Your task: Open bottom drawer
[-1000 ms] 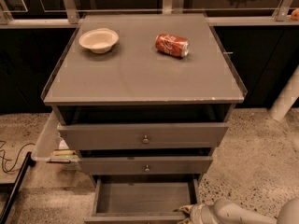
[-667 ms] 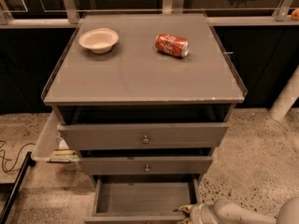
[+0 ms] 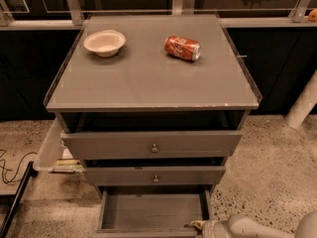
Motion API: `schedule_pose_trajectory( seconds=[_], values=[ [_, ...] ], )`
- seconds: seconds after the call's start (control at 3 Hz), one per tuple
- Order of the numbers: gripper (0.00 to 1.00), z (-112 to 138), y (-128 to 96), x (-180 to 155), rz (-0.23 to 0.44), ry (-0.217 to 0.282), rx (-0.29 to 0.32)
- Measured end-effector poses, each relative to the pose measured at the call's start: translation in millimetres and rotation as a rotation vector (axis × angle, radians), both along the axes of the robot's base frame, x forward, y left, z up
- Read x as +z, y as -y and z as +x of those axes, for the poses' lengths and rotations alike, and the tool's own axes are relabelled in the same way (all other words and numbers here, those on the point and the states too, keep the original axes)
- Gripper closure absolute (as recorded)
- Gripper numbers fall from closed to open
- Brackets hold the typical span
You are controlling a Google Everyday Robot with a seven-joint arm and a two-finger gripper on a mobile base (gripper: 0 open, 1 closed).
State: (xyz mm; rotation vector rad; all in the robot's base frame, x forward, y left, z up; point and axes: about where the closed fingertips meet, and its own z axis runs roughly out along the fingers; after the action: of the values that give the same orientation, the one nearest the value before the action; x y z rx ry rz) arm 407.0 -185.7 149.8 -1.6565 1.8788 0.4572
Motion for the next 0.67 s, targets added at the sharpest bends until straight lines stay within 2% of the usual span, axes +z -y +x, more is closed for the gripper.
schedule_pose_trajectory(
  seconds=[0.33,0.67],
  values=[
    [0.85,-14.0,2.8,-0.2,0.003,-0.014,-0.007],
    [1.0,-14.3,2.9,2.4,0.003,-0.014,-0.007]
  ],
)
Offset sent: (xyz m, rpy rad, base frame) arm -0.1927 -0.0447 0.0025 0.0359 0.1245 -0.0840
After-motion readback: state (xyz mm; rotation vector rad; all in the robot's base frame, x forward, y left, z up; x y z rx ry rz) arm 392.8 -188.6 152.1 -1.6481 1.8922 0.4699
